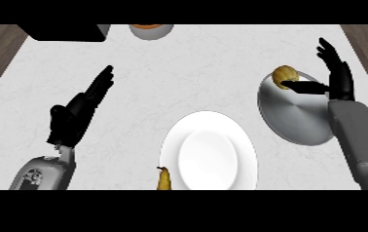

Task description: Pick the squash from the plate and place it in the pan

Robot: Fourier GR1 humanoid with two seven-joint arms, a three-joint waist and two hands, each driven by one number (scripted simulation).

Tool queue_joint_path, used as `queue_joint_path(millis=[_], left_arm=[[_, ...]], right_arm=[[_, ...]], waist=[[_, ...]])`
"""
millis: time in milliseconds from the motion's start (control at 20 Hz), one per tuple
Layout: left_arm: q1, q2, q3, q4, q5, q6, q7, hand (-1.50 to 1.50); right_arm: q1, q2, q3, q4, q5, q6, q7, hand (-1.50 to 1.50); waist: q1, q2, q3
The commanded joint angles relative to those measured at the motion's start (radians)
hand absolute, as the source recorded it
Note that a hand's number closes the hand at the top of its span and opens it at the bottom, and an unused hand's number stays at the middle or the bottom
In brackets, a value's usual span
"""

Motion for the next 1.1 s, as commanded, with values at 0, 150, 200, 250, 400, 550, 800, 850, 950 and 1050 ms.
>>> queue_joint_path(millis=[0, 150, 200, 250, 400, 550, 800, 850, 950, 1050], left_arm=[[0.007, 0.006, 0.026, 0.009, 0.01, -0.008, -0.017, 0.0], [-0.015, 0.021, 0.055, 0.052, 0.035, -0.044, -0.028, 0.0], [0.022, 0.012, 0.021, -0.006, 0.015, -0.039, -0.002, 0.0], [0.023, 0.021, 0.041, -0.016, 0.032, -0.047, -0.002, 0.0], [0.045, 0.014, 0.036, -0.031, 0.009, -0.032, 0.002, 0.0], [0.01, -0.036, 0.025, 0.005, -0.024, 0.007, -0.004, 0.0], [0.121, -0.053, -0.003, -0.07, -0.038, -0.016, -0.014, 0.0], [-0.003, 0.019, 0.095, 0.045, 0.003, -0.072, -0.022, 0.0], [0.047, -0.046, 0.033, -0.014, -0.048, -0.015, 0.016, 0.0], [-0.008, -0.052, 0.05, 0.038, -0.053, -0.024, -0.009, 0.0]], right_arm=[[-0.018, -0.031, -0.098, 0.043, -0.121, 0.145, -0.08, -1.5], [0.016, -0.112, -0.127, 0.101, -0.153, 0.284, -0.119, -1.5], [0.039, -0.097, -0.123, 0.128, -0.15, 0.303, -0.181, -1.5], [0.027, -0.165, -0.14, 0.155, -0.157, 0.348, -0.18, -1.5], [0.139, -0.156, -0.14, 0.14, -0.176, 0.456, -0.322, -1.5], [0.184, -0.182, -0.14, 0.09, -0.186, 0.474, -0.396, -1.5], [0.279, -0.175, -0.143, 0.059, -0.219, 0.529, -0.469, -1.5], [0.306, -0.175, -0.14, 0.095, -0.208, 0.543, -0.522, -1.5], [0.367, -0.183, -0.14, 0.029, -0.236, 0.586, -0.527, -1.5], [0.388, -0.187, -0.14, 0.051, -0.237, 0.587, -0.569, -1.5]], waist=[[-0.006, -0.003, -0.001], [-0.013, -0.003, -0.002], [-0.006, -0.004, -0.001], [-0.001, -0.002, -0.001], [-0.01, -0.006, -0.001], [-0.026, -0.011, -0.003], [-0.026, -0.014, -0.003], [-0.028, -0.011, -0.003], [-0.031, -0.014, -0.004], [-0.03, -0.012, -0.003]])
